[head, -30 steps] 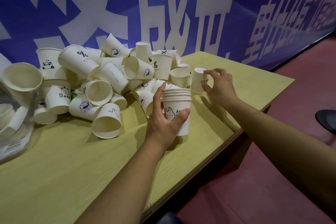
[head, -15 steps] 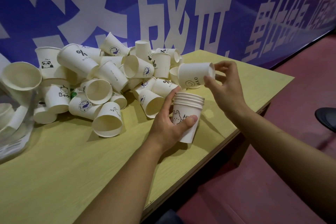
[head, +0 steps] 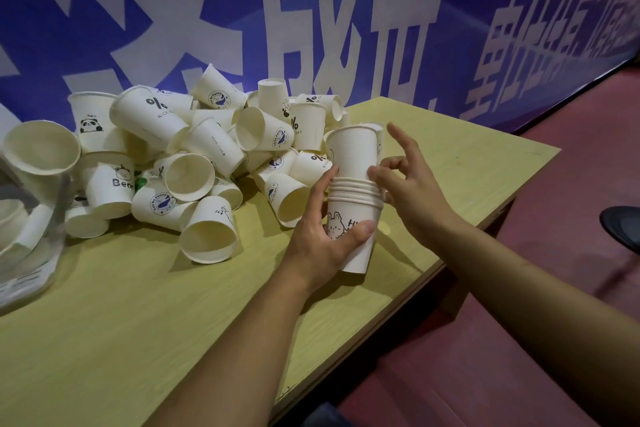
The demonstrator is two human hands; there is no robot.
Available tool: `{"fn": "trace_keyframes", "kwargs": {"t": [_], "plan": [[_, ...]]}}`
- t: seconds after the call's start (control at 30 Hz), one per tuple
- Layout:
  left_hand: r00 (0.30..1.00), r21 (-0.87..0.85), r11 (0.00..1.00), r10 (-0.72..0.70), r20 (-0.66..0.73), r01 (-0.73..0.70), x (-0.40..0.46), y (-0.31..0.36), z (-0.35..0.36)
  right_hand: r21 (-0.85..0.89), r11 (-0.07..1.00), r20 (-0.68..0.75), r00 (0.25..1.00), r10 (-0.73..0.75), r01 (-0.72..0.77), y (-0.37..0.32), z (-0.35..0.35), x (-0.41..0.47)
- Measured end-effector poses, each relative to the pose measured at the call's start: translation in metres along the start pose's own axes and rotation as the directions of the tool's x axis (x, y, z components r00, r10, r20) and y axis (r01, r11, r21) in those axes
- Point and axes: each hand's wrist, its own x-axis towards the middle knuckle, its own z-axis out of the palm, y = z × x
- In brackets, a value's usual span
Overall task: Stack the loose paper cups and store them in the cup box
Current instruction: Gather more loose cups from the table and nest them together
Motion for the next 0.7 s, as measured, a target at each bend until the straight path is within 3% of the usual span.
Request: {"fn": "trace_keyframes", "kwargs": {"t": [0.17, 0.33, 0.53, 0.63, 0.7], "plan": [[1.000, -0.004, 1.000, -0.005, -0.018, 0.005, 0.001, -0.002, -0.001, -0.002, 1.000, 0.057, 0.998, 0.014, -0.014, -0.002, 0.001, 0.002], [0.993, 0.034, 0.999, 0.012, -0.115, -0.008, 0.001, -0.002, -0.003, 0.079, 0.996, -0.013, 0.999, 0.046, -0.045, -0.001, -0.003, 0.003], [0.987, 0.059, 0.998, 0.028, -0.155, -0.020, 0.001, 0.001, -0.002, -0.188, 0.981, -0.059, 0.996, -0.065, 0.052, 0.000, -0.004, 0.018], [0.982, 0.050, 0.999, 0.028, -0.187, -0.018, 0.001, 0.002, -0.002, -0.509, 0.855, -0.107, 0.978, -0.179, 0.101, 0.010, -0.009, 0.055], [0.981, 0.033, 0.999, 0.010, -0.192, -0.004, 0.002, 0.001, -0.003, -0.632, 0.773, -0.128, 0.979, -0.160, 0.044, 0.019, -0.014, 0.081]]}}
